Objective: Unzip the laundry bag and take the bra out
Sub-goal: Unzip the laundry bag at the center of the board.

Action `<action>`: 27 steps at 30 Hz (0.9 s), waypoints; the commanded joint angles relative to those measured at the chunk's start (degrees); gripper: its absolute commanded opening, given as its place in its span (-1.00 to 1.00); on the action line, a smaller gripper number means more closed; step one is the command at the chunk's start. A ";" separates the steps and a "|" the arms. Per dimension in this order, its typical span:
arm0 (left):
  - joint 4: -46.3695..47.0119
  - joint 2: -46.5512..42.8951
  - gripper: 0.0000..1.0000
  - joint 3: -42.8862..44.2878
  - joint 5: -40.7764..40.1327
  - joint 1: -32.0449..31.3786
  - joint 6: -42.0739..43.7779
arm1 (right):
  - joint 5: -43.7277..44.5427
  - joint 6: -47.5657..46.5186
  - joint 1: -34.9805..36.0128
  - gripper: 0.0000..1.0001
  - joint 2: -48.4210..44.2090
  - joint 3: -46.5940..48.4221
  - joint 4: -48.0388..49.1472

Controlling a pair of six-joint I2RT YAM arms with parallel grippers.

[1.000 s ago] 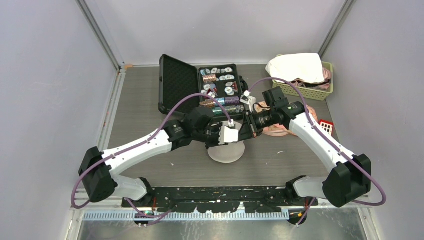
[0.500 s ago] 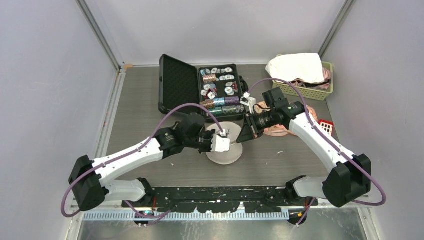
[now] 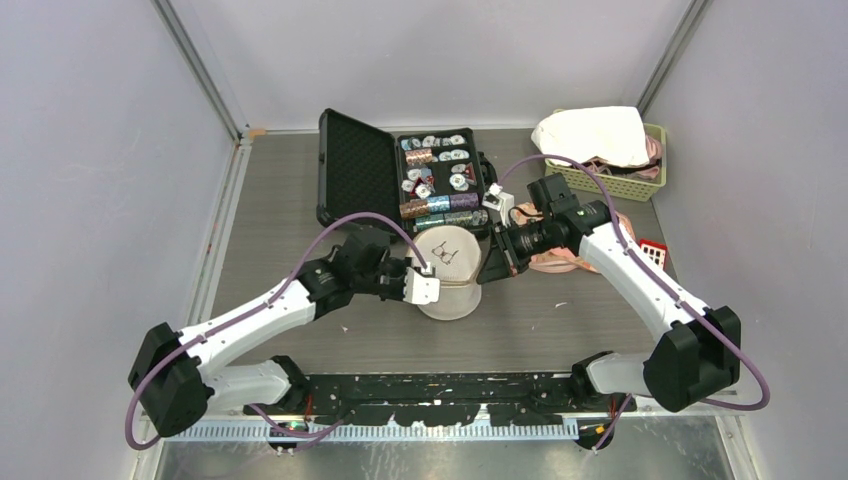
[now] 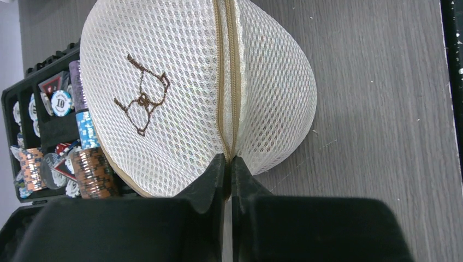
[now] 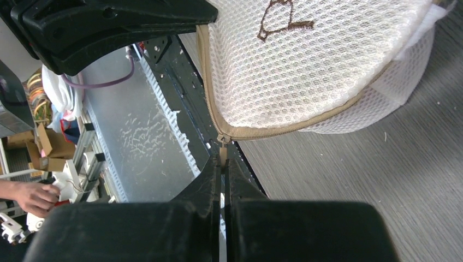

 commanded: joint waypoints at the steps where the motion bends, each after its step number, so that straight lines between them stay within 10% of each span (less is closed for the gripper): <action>1: 0.41 -0.29 -0.79 0.19 -2.08 1.61 0.56 | -2.42 2.43 -0.25 -0.99 -0.98 1.98 0.03; 10: -1.47 -1.24 0.15 6.69 0.76 -3.15 -8.54 | -3.02 8.30 2.76 -0.99 -0.49 1.65 5.43; 21: 0.71 4.43 0.02 12.02 -0.64 -7.88 -15.69 | -2.90 10.93 4.49 -0.99 0.16 2.54 8.20; 27: 2.19 4.70 -0.47 10.43 -3.76 -7.84 -15.07 | -1.97 9.78 4.46 -0.99 -0.27 2.56 7.62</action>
